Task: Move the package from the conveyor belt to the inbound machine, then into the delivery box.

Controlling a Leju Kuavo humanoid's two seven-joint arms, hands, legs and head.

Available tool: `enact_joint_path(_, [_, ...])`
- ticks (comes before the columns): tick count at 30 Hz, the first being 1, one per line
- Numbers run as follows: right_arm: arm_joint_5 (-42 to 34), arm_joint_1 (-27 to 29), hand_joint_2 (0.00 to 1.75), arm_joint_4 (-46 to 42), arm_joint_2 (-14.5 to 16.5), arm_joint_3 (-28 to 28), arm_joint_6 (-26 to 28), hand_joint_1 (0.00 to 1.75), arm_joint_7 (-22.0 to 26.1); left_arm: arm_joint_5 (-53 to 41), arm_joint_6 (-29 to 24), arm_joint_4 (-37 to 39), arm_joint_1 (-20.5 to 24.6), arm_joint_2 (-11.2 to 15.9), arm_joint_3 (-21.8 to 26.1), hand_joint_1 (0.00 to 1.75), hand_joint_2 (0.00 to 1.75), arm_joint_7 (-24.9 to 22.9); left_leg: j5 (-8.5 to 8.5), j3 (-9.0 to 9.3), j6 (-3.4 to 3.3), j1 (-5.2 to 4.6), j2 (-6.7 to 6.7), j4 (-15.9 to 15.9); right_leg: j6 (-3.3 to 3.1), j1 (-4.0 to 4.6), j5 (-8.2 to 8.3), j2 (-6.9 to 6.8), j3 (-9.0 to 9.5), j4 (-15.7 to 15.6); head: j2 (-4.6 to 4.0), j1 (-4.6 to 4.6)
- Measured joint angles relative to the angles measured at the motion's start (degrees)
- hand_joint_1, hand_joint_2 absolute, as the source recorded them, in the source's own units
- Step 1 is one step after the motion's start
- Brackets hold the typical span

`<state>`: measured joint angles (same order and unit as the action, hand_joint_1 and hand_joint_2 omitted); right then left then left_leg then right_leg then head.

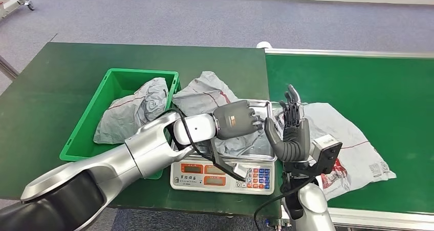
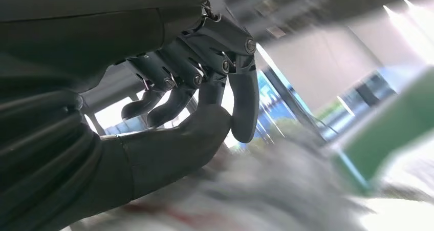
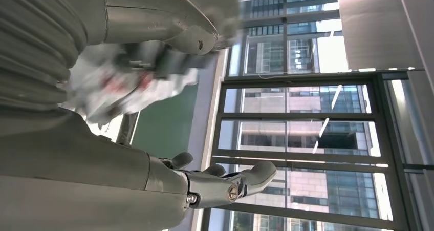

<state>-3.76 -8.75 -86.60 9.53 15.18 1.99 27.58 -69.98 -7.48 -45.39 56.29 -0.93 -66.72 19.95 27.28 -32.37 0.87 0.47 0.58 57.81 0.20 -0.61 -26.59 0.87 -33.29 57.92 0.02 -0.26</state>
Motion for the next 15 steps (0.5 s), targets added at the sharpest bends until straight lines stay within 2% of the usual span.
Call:
enact_joint_path(7, [-0.5, -0.1, 1.75, 0.0, 0.0, -0.2, 0.0, 0.0, 0.5, -5.4, 0.2, -4.7, 0.8, 2.8, 4.3, 1.75, 1.75, -1.3, 0.0, 0.0, 0.0, 0.0, 0.01, 0.0, 0.0, 0.01, 0.0, 0.01, -0.01, 0.0, 0.0, 0.0])
enact_joint_path(15, [-0.6, -0.2, 1.75, 0.0, 0.0, -0.2, -0.1, 0.0, 0.6, -6.9, -0.2, -5.6, 0.7, 4.5, 6.3, 1.75, 1.75, -1.9, -0.01, -0.02, 0.0, 0.0, 0.0, 0.0, 0.0, -0.02, 0.0, 0.01, 0.0, 0.0, 0.0, 0.0])
